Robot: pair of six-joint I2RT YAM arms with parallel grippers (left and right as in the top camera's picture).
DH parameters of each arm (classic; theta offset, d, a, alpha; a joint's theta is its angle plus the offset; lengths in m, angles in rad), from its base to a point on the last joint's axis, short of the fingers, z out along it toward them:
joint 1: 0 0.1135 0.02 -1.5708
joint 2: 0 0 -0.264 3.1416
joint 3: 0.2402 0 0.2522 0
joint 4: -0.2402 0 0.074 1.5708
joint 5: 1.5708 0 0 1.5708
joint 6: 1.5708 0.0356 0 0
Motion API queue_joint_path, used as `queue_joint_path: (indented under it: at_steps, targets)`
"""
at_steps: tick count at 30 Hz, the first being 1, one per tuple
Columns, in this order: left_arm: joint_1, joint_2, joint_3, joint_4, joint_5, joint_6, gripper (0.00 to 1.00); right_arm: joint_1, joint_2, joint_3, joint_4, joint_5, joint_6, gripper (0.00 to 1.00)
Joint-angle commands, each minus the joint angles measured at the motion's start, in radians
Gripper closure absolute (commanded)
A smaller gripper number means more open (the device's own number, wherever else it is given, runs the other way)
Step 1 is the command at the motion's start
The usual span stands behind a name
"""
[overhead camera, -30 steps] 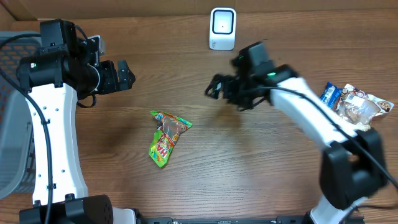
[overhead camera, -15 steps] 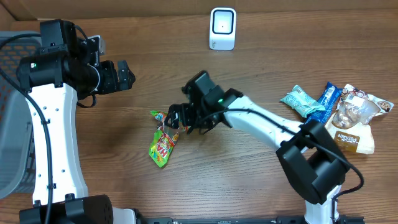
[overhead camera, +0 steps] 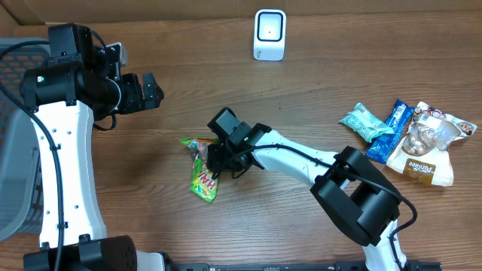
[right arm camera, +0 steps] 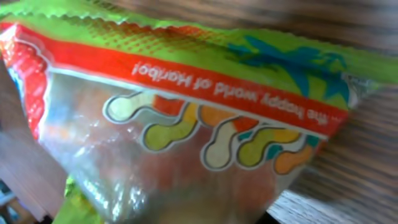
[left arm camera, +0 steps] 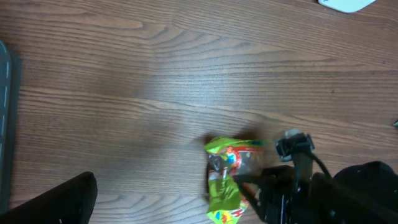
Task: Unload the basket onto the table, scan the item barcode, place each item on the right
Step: 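Move the right gripper to the green candy bag and grasp it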
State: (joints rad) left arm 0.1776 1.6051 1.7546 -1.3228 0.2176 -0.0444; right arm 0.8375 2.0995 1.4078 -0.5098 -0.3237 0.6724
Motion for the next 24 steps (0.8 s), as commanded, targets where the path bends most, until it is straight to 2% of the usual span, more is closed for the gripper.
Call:
queue_joint_path:
  at_steps: [1,3,4,10,12,13,16,17,24]
  targets:
    - [-0.002,-0.003,-0.005,0.0,0.011,0.023,0.01,-0.043,0.01,0.013,-0.019,0.053,0.016,0.81]
    - [-0.002,-0.003,-0.005,0.0,0.011,0.023,0.01,-0.074,0.01,0.026,-0.057,0.025,0.016,0.94]
    - [-0.002,-0.003,-0.005,0.0,0.011,0.023,0.0,-0.091,0.01,0.035,-0.084,0.005,0.007,0.96]
    - [-0.002,-0.003,-0.005,0.0,0.011,0.023,0.0,-0.212,-0.008,0.101,-0.348,-0.063,-0.138,0.96]
    - [-0.002,-0.003,-0.005,0.0,0.011,0.023,0.01,-0.254,-0.01,0.119,-0.443,-0.063,-0.201,0.9]
    - [-0.002,-0.003,-0.005,0.0,0.011,0.023,0.0,-0.28,-0.01,0.126,-0.493,-0.062,-0.246,0.83]
    - [-0.002,-0.003,-0.005,0.0,0.011,0.023,0.0,-0.338,-0.01,0.128,-0.57,-0.058,-0.356,0.39]
    - [-0.002,-0.003,-0.005,0.0,0.011,0.023,0.0,-0.354,-0.01,0.128,-0.584,-0.059,-0.391,0.32]
    - [-0.002,-0.003,-0.005,0.0,0.011,0.022,0.01,-0.413,-0.017,0.186,-0.649,-0.055,-0.499,0.29]
